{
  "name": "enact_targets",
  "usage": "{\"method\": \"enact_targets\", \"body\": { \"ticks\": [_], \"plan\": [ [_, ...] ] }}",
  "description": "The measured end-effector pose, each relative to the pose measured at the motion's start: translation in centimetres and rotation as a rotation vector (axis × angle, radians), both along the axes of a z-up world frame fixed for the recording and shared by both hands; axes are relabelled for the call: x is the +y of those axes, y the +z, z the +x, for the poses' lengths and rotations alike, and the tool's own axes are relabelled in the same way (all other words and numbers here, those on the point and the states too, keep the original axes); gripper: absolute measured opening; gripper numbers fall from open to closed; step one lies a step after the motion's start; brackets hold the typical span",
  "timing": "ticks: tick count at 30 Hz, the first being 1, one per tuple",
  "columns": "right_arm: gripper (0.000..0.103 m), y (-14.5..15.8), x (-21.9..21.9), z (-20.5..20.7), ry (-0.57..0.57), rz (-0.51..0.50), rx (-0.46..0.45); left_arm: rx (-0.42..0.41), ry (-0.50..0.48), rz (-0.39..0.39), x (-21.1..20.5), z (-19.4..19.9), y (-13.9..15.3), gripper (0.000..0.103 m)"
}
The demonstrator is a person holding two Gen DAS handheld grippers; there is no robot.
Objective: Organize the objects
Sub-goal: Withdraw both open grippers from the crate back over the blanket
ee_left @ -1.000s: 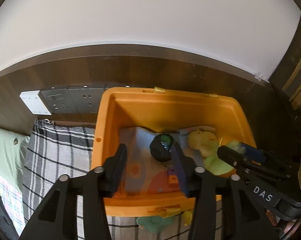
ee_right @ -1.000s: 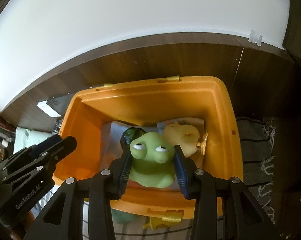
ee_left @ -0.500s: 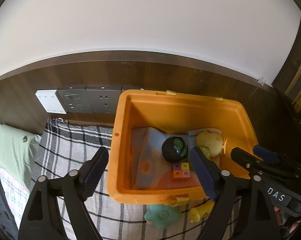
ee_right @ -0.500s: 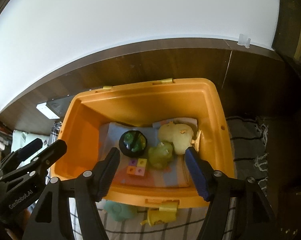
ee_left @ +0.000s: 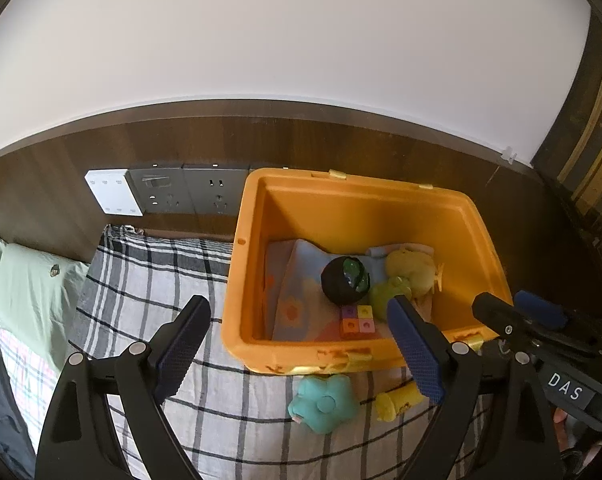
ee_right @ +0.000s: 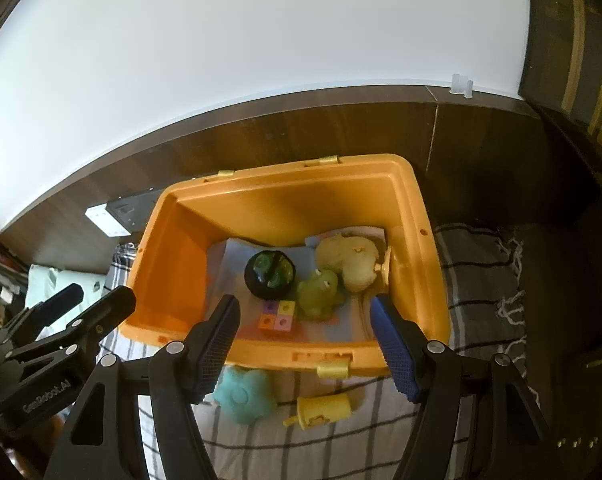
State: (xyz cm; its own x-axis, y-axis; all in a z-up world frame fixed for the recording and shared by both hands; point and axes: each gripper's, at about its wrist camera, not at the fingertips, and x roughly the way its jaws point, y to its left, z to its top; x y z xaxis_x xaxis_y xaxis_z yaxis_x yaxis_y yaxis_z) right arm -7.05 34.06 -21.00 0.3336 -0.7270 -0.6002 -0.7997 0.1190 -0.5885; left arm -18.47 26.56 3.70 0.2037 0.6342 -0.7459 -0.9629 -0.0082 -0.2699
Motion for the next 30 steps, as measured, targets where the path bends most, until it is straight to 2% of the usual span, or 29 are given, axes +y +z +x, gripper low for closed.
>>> {"method": "enact_targets", "body": {
  "ticks": [10,13,17,24,25,30],
  "plan": [
    [0.068,2.2,-0.2,-1.5,0.079,0.026,-0.004,0.007,0.000,-0.002,-2.2,0.0,-0.1,0.100],
    [0.068,2.7,-0.4,-1.8,0.100,0.031,-0.005,0.002,0.002,-0.010,-2.8,0.0,-0.3,0.101],
    [0.069,3.4,-0.8,-2.2,0.191,0.056,-0.014,0.003,-0.001,-0.029,-3.5,0.0,-0.7,0.101],
    [0.069,4.1,-2.0,-2.5,0.213,0.052,-0.014,0.022,-0.037,-0.032,-4.8,0.2,-1.3,0.101],
    [0.069,4.1,-2.3,-2.6,0.283,0.073,-0.022,0.020,-0.037,-0.034,-5.0,0.2,-1.5,0.101],
    [0.069,4.2,-3.4,-2.4,0.298,0.065,-0.028,0.019,-0.036,-0.053,-5.4,0.1,-2.4,0.101]
  ]
}}
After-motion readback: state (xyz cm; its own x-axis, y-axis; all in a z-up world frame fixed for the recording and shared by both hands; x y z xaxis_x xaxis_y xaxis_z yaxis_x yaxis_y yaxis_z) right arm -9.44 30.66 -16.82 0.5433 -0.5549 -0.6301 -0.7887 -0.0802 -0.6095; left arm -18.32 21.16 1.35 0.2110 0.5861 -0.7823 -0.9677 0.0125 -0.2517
